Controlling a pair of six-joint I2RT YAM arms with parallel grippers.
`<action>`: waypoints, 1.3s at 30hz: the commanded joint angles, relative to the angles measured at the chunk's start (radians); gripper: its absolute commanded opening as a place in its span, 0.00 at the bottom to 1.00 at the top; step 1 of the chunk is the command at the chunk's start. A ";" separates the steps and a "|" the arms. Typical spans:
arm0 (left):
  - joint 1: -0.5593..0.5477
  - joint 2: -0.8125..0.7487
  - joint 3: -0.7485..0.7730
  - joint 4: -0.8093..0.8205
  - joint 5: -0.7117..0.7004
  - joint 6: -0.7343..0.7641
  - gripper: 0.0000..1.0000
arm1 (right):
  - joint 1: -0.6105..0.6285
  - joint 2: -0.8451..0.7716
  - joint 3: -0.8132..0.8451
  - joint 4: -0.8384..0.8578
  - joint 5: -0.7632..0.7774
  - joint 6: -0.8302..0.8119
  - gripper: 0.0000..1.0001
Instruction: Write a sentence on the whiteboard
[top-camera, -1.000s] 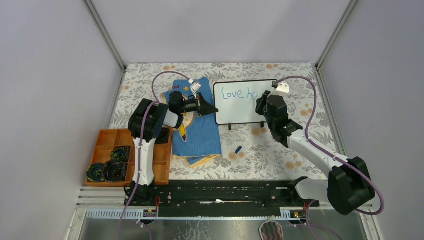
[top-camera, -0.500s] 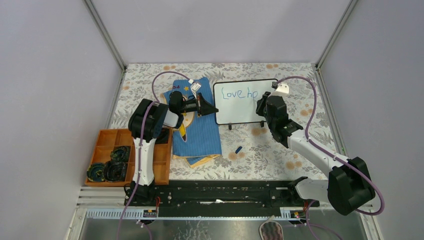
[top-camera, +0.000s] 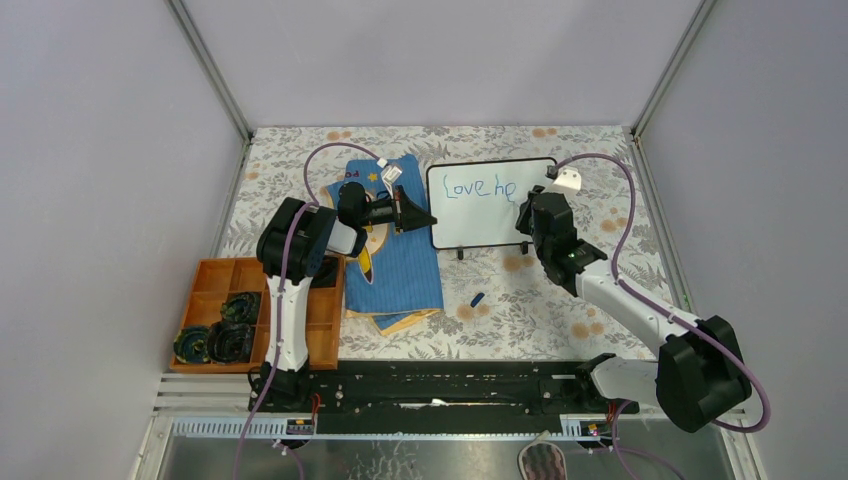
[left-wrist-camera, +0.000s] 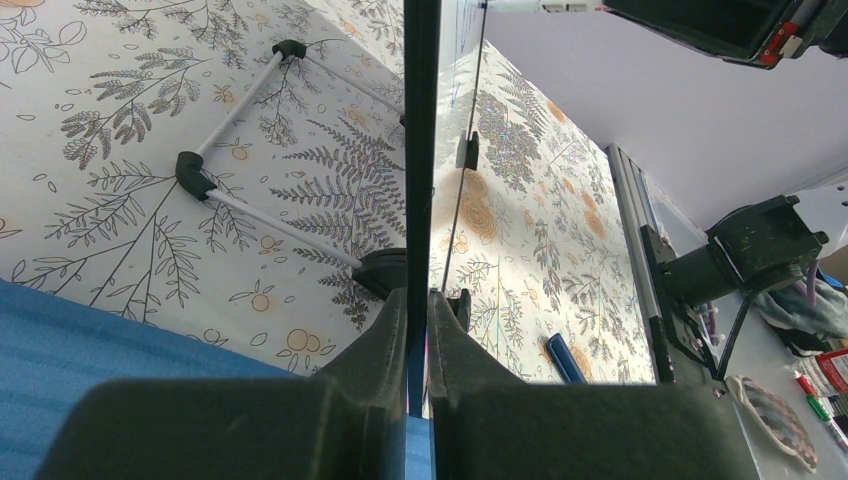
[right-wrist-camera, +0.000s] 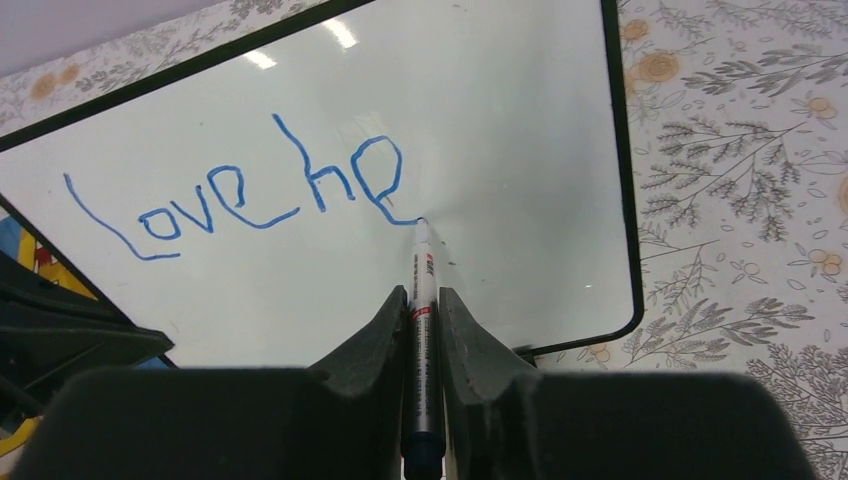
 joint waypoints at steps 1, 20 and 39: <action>0.008 0.012 -0.027 -0.080 -0.012 0.054 0.00 | -0.013 -0.022 0.038 0.000 0.121 -0.023 0.00; 0.008 0.006 -0.029 -0.092 -0.012 0.063 0.00 | -0.025 -0.079 0.042 0.088 0.055 -0.041 0.00; 0.008 0.005 -0.029 -0.098 -0.012 0.067 0.00 | -0.036 -0.006 0.081 0.104 0.076 -0.059 0.00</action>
